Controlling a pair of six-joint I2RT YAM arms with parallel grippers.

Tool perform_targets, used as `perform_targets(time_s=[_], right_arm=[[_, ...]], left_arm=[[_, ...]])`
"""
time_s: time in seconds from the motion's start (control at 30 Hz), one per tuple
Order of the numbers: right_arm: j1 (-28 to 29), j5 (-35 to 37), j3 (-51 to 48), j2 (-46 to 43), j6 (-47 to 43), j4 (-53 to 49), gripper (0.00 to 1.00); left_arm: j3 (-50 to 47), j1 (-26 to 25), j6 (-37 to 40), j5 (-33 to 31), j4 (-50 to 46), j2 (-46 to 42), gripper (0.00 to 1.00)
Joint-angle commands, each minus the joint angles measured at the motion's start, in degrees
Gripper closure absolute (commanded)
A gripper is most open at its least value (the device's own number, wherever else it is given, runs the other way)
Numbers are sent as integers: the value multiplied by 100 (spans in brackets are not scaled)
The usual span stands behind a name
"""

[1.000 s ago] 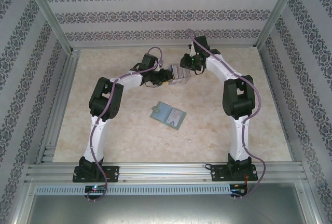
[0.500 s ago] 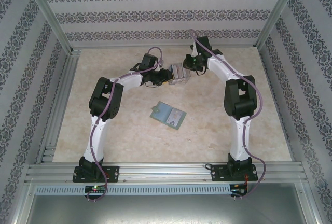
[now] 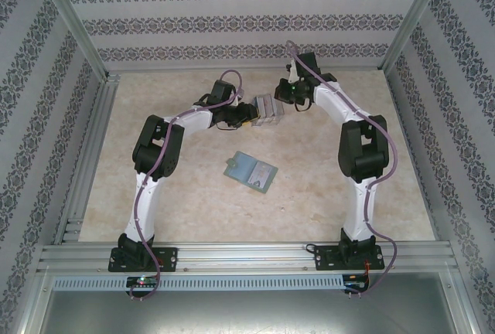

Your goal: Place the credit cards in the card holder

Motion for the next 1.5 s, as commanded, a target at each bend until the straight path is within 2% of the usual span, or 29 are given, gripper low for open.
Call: perform_targets(time_s=[0.0,0.13,0.27,0.47,0.67,0.9,1.13,1.37,1.47], right_arm=[[-111,-140,-165,-521,-6,28,100],[-218,-164,-351,-787,-72,20,100],[-349,-328,-465,-893,-64,41,100],[-444,-679,-742,-1155,45,298,100],[-433,-1341,-1105,-1585,232,523,100],[-223,-1952,-2314,-2494,573,1003,100],[120,-2182,-3810,-3338,1029,1546,100],[616,-2218,-5086,-3627,1671,2386,100],[825,-2092,-5761,-3561,2315,3362,100]], left_arm=[[41,-109,-13,64,226,-43,63],[-164,-102,56,-29,256,-306,63],[-131,-88,363,-275,-119,-518,63],[-345,-79,350,-286,-35,-846,62],[-801,-7,118,-79,369,-1256,60],[-1559,186,224,89,494,-1855,60],[-2249,275,706,206,135,-2330,60],[-2958,291,1123,283,-150,-2667,60],[-3139,284,1416,183,-568,-2775,60]])
